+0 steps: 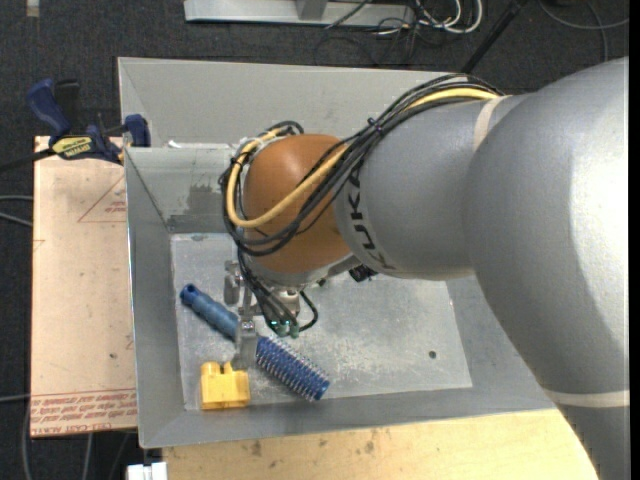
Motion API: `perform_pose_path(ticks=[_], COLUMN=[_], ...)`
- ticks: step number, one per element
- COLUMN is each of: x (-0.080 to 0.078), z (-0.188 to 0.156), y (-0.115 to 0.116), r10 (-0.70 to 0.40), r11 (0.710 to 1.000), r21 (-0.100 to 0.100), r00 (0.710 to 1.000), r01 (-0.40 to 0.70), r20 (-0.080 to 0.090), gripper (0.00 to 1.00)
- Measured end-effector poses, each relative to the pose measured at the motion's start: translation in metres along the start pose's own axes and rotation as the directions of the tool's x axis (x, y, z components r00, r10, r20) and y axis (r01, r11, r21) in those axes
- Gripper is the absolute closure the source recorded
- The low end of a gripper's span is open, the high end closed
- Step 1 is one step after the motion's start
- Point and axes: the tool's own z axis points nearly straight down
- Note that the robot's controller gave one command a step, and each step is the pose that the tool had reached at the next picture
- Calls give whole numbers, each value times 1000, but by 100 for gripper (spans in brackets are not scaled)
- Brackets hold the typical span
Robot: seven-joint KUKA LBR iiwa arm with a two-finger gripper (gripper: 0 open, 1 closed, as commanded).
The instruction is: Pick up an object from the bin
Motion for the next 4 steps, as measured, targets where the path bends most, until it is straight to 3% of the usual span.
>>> perform_pose_path(ticks=[1, 2, 3, 4], x=[-33, -34, 31, 17], z=[65, 60, -65, -132], y=[-24, -22, -20, -21], r10=[53, 51, 106, 97], r11=[999, 999, 994, 995], r21=[1, -3, -5, -6], r00=[999, 999, 994, 995], r01=[-53, -51, -106, -96], r20=[4, 8, 11, 16], gripper=[0, 100, 100, 100])
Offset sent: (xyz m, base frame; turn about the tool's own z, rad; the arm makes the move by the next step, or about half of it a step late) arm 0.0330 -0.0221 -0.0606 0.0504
